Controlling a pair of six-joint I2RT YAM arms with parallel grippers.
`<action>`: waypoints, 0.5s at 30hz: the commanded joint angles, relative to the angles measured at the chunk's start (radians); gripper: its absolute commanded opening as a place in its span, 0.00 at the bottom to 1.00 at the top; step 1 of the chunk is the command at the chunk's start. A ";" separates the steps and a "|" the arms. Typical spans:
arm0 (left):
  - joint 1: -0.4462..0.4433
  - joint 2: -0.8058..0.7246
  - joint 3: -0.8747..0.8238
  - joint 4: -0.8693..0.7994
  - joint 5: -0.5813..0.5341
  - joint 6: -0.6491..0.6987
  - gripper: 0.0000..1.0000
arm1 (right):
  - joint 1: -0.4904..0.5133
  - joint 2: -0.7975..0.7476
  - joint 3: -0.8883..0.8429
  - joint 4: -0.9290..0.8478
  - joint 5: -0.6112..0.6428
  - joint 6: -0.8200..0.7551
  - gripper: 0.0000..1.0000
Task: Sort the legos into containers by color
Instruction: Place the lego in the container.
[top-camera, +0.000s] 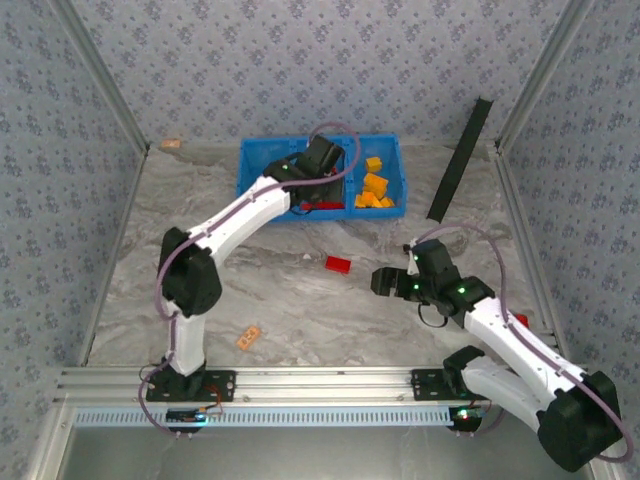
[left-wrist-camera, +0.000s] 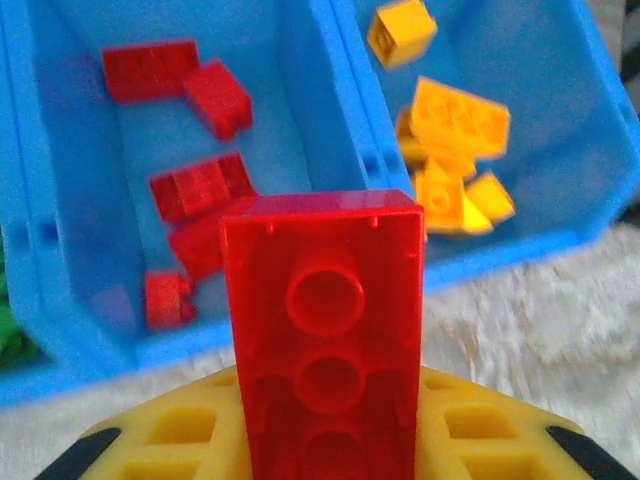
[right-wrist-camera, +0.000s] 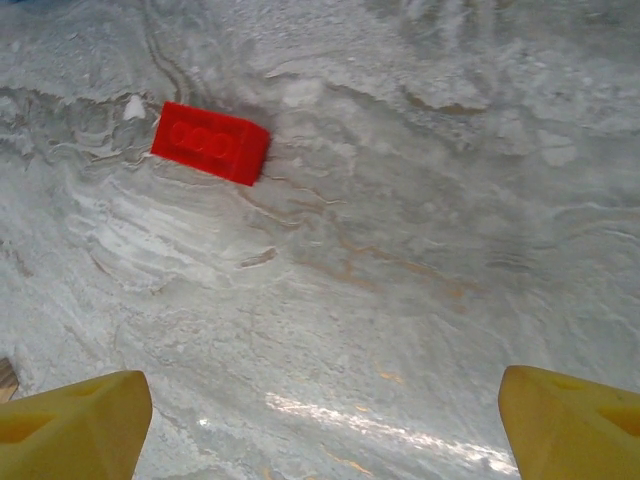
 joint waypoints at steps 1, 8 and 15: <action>0.045 0.146 0.160 -0.053 0.014 0.063 0.26 | 0.035 0.036 0.012 0.058 0.032 0.037 0.92; 0.108 0.453 0.579 -0.189 0.056 0.066 0.27 | 0.145 0.173 0.091 0.097 0.123 0.118 0.96; 0.132 0.543 0.637 -0.202 0.092 0.049 0.42 | 0.182 0.304 0.153 0.154 0.158 0.171 0.97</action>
